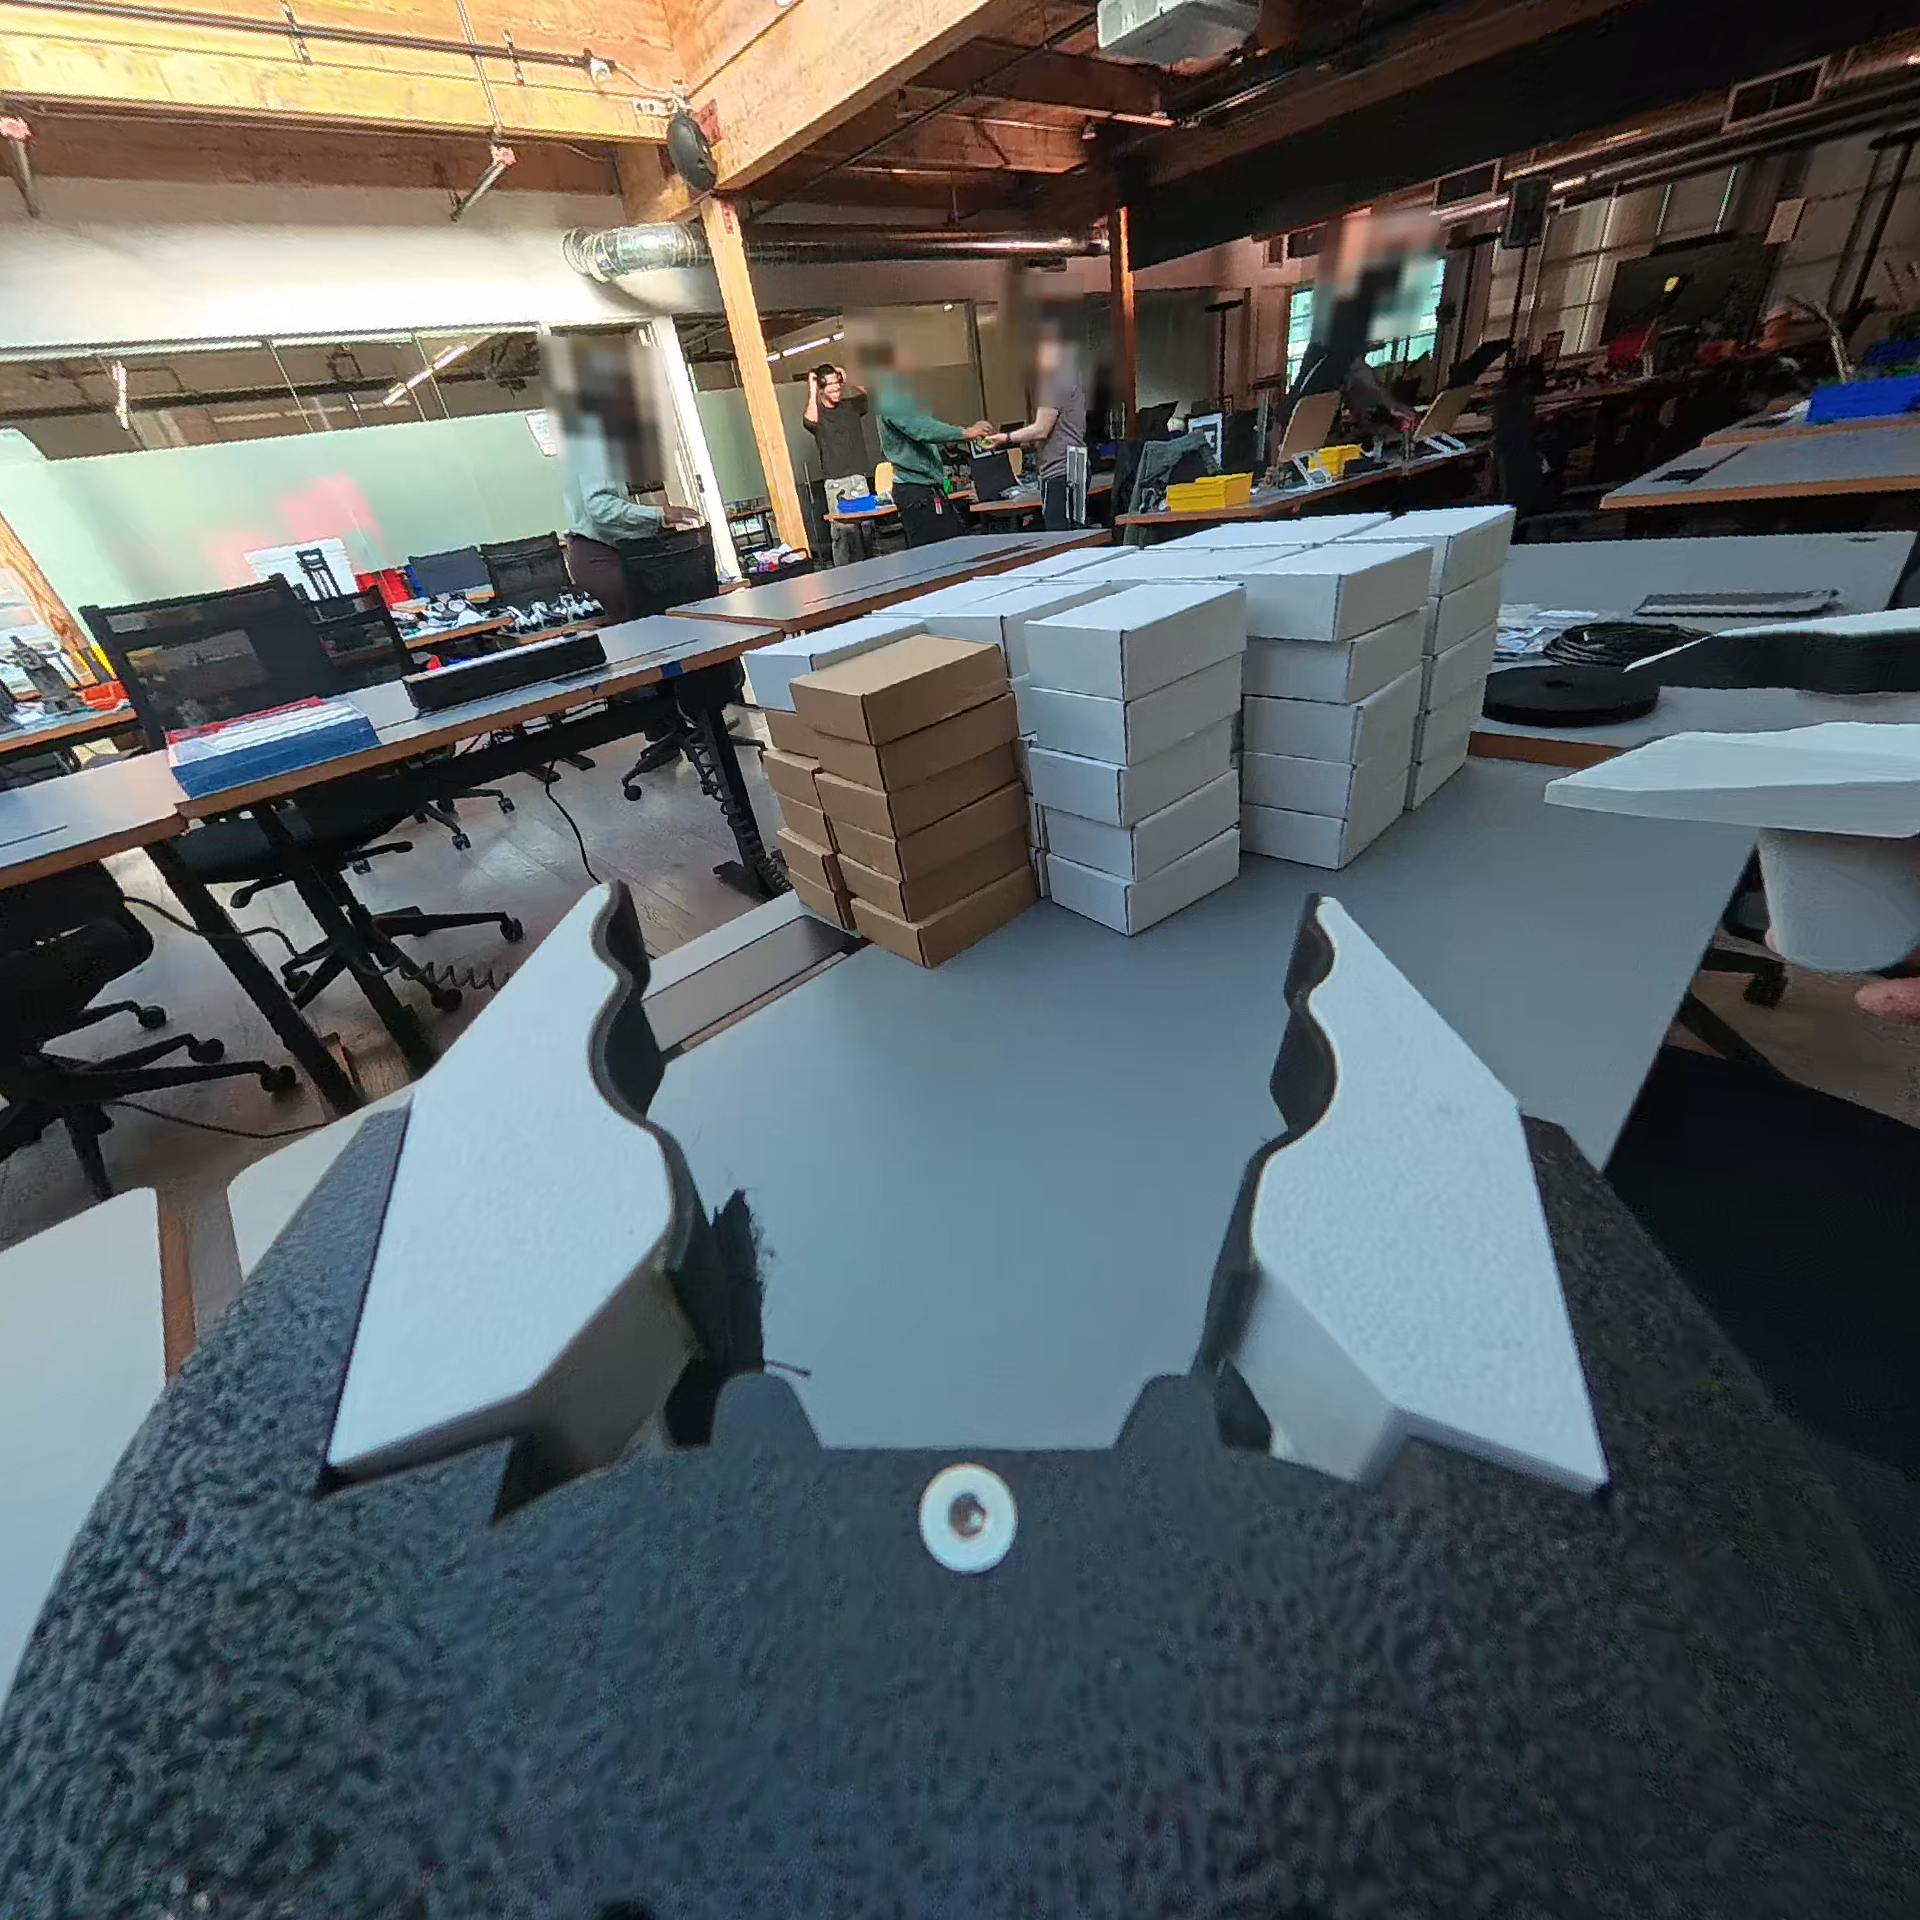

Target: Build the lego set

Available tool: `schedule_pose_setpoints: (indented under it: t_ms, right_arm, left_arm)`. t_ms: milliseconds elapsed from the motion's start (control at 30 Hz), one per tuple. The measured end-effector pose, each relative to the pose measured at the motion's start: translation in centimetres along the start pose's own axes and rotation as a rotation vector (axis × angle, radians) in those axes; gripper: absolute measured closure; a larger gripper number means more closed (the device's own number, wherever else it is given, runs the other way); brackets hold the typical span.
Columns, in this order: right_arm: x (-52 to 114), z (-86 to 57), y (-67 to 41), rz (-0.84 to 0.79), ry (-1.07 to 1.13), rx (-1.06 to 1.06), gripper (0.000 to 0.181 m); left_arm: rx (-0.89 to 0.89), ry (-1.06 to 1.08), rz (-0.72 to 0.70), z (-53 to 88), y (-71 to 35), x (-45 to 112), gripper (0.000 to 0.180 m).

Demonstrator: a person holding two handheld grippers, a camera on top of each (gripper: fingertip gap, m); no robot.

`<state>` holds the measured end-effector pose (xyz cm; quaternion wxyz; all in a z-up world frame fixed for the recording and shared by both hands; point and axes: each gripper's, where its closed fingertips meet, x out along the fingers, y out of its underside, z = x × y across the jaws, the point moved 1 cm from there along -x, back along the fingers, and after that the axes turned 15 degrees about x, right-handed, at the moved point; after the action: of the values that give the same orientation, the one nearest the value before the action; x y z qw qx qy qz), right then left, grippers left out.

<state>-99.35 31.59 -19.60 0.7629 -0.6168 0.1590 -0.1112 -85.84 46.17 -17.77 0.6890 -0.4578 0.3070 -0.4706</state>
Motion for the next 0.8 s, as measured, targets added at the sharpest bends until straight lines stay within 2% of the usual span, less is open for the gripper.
schedule_pose_setpoints:
  t_ms: [233,467,600,700,800]
  right_arm:
    - [12.4,-6.8,-2.6,0.024,0.043,-0.016,0.101]
    - [22.5,-18.7,-1.9,0.005,0.339,0.01,0.1]
    - [27.4,-21.8,0.0,0.003,0.414,-0.006,0.094]
    - [29.4,-22.8,2.6,0.039,0.415,0.026,0.094]
    - [30.3,-24.7,6.4,0.098,0.436,0.04,0.095]
  left_arm:
    - [-0.007,0.067,-0.019,2.7,0.4,14.7,0.061]
    - [-0.017,0.166,-0.004,0.4,3.0,25.1,0.064]
    - [0.023,0.183,0.013,-0.7,5.8,29.1,0.078]
    - [0.004,0.24,0.078,-2.6,10.4,32.3,0.085]
    - [-0.074,0.403,0.183,-7.2,15.7,36.0,0.089]
